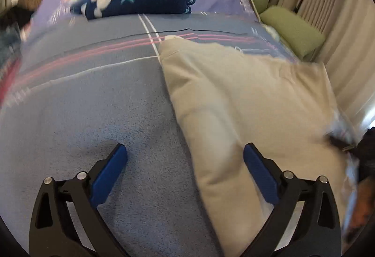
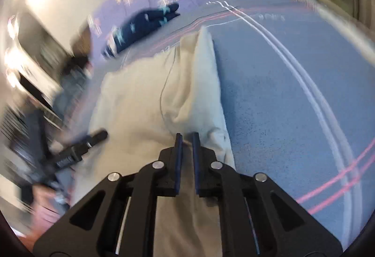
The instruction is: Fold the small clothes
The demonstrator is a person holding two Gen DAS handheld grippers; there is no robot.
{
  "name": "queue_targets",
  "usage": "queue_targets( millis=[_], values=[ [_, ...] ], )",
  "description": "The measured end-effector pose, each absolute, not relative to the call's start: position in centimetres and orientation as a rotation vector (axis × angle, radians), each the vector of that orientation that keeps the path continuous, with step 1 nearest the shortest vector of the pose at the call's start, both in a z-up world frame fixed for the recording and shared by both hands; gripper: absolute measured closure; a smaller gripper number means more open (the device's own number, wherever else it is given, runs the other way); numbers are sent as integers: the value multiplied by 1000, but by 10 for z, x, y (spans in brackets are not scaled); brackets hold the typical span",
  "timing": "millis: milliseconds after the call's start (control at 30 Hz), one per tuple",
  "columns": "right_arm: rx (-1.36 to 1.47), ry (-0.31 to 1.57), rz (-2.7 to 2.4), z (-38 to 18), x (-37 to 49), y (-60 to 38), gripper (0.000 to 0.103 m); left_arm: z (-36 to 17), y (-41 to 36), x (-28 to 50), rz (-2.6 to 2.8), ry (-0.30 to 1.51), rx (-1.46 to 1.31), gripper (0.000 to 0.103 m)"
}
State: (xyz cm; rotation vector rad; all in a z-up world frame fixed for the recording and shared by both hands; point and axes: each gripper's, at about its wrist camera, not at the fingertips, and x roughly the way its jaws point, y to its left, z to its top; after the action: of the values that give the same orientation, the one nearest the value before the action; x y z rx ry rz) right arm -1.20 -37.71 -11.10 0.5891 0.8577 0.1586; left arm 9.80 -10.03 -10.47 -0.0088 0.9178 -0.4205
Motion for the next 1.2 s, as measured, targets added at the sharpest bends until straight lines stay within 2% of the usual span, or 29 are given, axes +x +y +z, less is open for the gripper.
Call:
queue_targets(
  millis=[100, 167, 267, 367, 500, 567, 600, 733, 800, 867, 1000, 1033, 1067, 1200],
  values=[
    [590, 846, 145, -98, -16, -384, 96, -102, -97, 96, -432, 901, -17, 3],
    [540, 812, 154, -84, -17, -383, 92, -100, -92, 97, -458, 896, -59, 4],
    [490, 776, 204, -65, -6, -378, 87, -90, -92, 100, -548, 863, -107, 11],
    [462, 784, 220, -57, 23, -377, 86, -81, -101, 114, -565, 846, -44, 21],
    [442, 900, 194, -78, 68, -381, 86, -88, -107, 151, -540, 878, -10, 24],
    [377, 952, 112, -102, 87, -383, 90, -98, -106, 175, -503, 892, -3, 33],
    [377, 942, 129, -109, 92, -386, 90, -102, -104, 180, -502, 891, -7, 38],
    [473, 892, 173, -107, 92, -405, 90, -105, -89, 199, -538, 887, -127, 41],
    [458, 872, 125, -99, 82, -412, 83, -102, -83, 197, -518, 866, -146, 41],
    [465, 845, 104, -90, 64, -421, 55, -96, -74, 192, -481, 843, -172, 41],
    [522, 875, 182, -84, 43, -437, 42, -84, -53, 175, -526, 843, -242, 39],
    [536, 897, 217, -87, 39, -439, 37, -84, -50, 169, -566, 867, -268, 33],
    [549, 918, 259, -90, 36, -439, 34, -86, -49, 163, -616, 904, -292, 31],
    [586, 985, 381, -103, 32, -430, 27, -104, -63, 141, -753, 1029, -272, 29]
  ],
)
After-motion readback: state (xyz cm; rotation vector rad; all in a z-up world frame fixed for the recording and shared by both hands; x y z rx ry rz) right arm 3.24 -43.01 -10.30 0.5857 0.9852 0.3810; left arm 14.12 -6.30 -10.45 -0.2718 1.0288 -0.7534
